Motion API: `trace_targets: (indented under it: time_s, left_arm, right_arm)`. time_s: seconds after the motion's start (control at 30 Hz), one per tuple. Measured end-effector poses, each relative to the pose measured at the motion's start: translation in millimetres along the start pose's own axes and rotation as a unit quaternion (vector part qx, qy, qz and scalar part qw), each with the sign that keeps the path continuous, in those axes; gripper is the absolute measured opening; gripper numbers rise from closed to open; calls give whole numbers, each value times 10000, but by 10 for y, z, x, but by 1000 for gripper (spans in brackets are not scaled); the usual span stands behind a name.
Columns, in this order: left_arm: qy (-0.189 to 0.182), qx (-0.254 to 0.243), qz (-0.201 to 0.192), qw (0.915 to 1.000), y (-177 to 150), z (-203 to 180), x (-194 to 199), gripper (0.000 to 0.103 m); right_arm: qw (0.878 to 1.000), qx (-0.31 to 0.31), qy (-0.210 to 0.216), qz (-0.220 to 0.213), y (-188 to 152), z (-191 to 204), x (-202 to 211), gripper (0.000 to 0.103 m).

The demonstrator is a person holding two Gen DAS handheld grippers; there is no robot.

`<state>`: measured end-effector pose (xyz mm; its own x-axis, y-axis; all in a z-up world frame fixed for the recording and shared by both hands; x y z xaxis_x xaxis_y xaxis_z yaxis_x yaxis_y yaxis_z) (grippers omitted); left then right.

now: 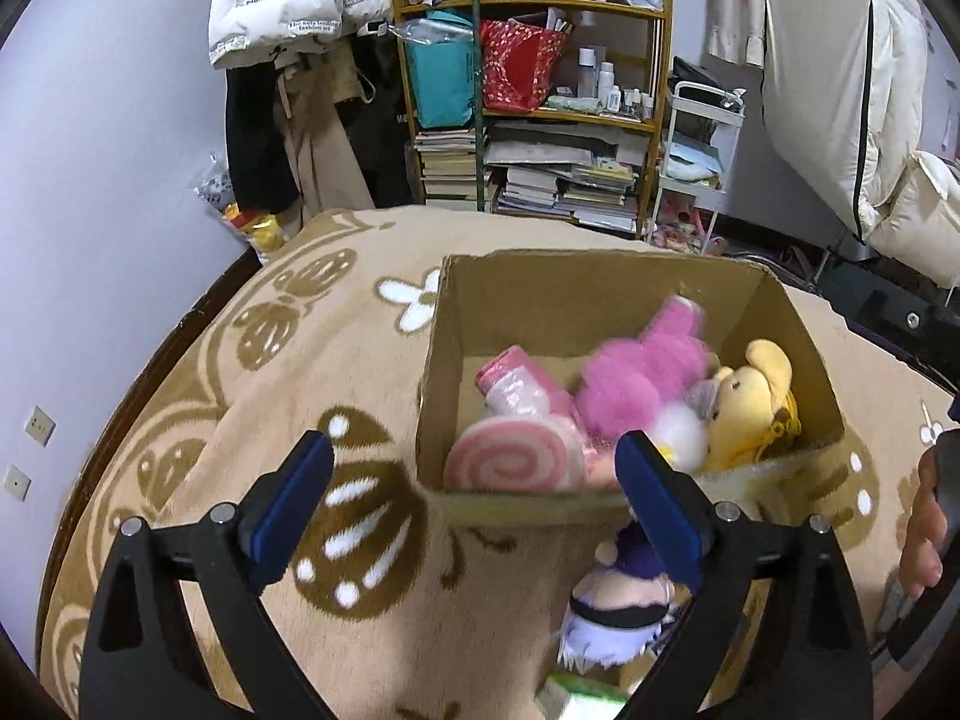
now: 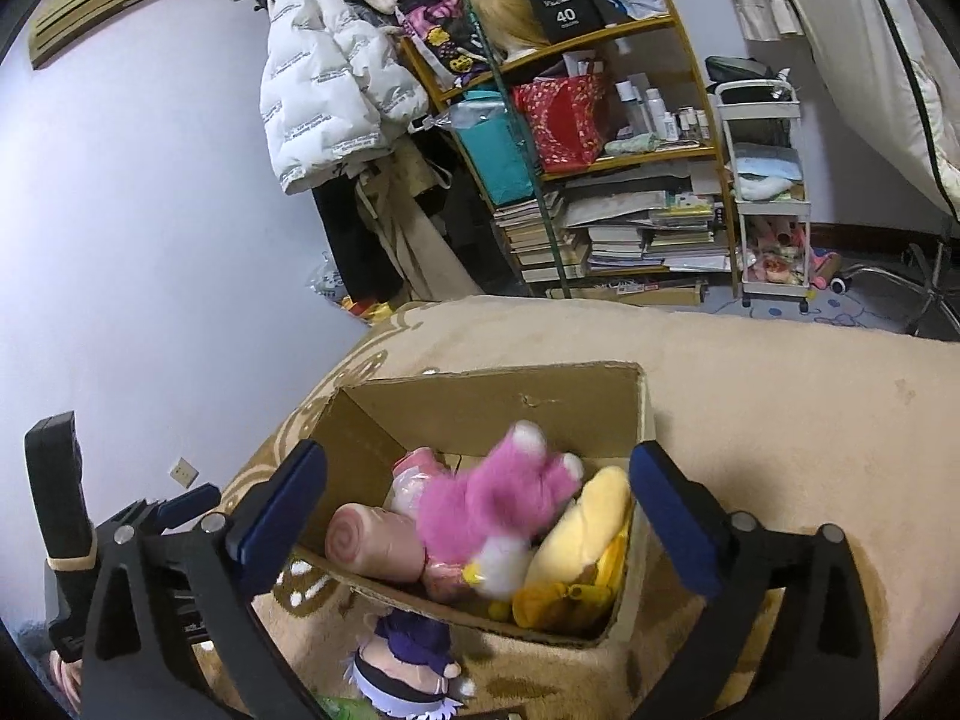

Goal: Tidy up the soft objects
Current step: 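Open the left tool over the box while the right tool releases the pink plush inside, then withdraw both open tools from the box toward the tissue packs on the carpet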

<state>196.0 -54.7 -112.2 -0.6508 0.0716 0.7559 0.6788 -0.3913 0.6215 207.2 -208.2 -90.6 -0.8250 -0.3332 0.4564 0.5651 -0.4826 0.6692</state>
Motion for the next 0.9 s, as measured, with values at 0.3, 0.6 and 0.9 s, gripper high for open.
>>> trace_targets:
  time_s: [0.3,0.6,0.9]
  left_arm:
    - [-10,-127,109,9999,-192,-82,356,94]
    - [21,-198,114,9997,-360,-180,743,94]
    - [-133,-159,211,9996,-547,-246,905,94]
  right_arm:
    - [9999,57,-111,47,-142,35,222,103]
    - [9987,275,-354,231,-332,100,447,103]
    - [9971,249,-442,576,-644,88,594,103]
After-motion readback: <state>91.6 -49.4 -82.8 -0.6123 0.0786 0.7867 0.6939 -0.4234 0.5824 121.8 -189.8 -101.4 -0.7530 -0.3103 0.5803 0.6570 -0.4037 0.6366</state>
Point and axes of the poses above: each gripper's, at about its wrist camera, not at the fingertips, and x roughly against the way its jaws point, z to its left, y to its top, the point moved 9 cm from there along -x, roughly the way its jaws point, and after that the axes turned 14 degrees about -x, right-handed, at the moved point
